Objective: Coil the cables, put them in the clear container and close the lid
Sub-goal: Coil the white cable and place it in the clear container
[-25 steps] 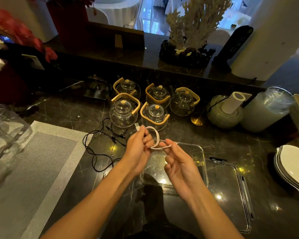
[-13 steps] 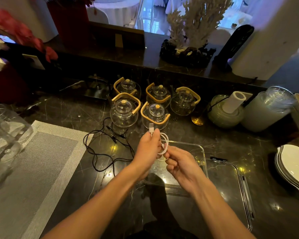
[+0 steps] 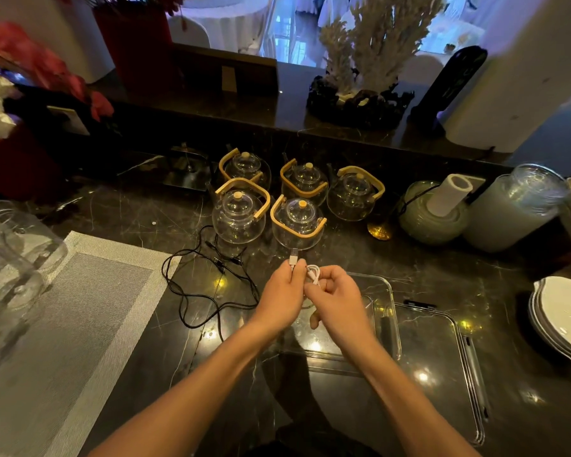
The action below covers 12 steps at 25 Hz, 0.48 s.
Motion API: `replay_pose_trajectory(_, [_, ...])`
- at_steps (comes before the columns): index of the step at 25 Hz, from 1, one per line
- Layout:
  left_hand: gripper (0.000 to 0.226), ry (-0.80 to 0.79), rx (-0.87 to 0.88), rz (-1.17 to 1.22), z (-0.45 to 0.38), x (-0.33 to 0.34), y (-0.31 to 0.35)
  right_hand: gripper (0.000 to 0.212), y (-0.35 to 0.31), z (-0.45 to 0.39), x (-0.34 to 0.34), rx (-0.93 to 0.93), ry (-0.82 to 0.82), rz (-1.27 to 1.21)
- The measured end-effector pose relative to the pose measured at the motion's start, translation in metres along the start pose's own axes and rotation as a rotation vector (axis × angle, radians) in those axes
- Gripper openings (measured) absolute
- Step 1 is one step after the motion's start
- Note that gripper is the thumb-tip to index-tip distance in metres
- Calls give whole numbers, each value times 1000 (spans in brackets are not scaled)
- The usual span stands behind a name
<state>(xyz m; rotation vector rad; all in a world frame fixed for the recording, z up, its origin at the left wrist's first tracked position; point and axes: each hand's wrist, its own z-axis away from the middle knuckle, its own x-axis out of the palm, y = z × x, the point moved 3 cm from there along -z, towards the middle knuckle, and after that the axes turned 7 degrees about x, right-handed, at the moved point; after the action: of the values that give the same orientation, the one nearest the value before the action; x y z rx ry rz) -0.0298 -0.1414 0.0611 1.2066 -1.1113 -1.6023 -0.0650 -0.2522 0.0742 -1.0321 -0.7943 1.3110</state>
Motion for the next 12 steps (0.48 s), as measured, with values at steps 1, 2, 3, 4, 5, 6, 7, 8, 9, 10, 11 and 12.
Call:
replay_pose_trajectory(1, [32,5,20,-18,0,1,0,11,0,-2,0,-14,65,37])
replay_pose_trajectory(2, [31,4,35,-33,1,2,-1,11,2,-4,-1,-34,135,83])
replay_pose_trajectory(3, [30,4,43,-47,1,3,-1,10,4,-7,-2,-68,198,137])
replay_pose_trajectory(4, [30,4,41,-57,2,3,-3,7,6,-9,-4,-120,238,190])
replay_pose_trajectory(5, [30,6,37,-61,2,4,-5,3,8,-9,-3,-173,254,218])
replay_pose_trajectory(6, [30,3,31,-64,2,4,-6,4,9,-9,-3,-219,259,235])
replay_pose_trajectory(7, [30,1,28,-69,2,4,-6,9,9,-9,-2,-247,267,256])
replay_pose_trajectory(8, [30,0,22,-73,2,4,-8,12,7,-8,-3,-264,287,276])
replay_pose_trajectory(9, [30,2,9,-67,0,4,-10,14,5,-8,-5,-277,306,279])
replay_pose_trajectory(10, [30,11,-20,-41,-2,2,-15,15,1,-6,-7,-272,307,202])
replay_pose_trajectory(11, [32,26,-57,3,-3,1,-19,15,-2,-5,-9,-239,273,46])
replay_pose_trajectory(12, [33,37,-101,73,-4,-2,-22,15,-4,-3,-10,-186,219,-139])
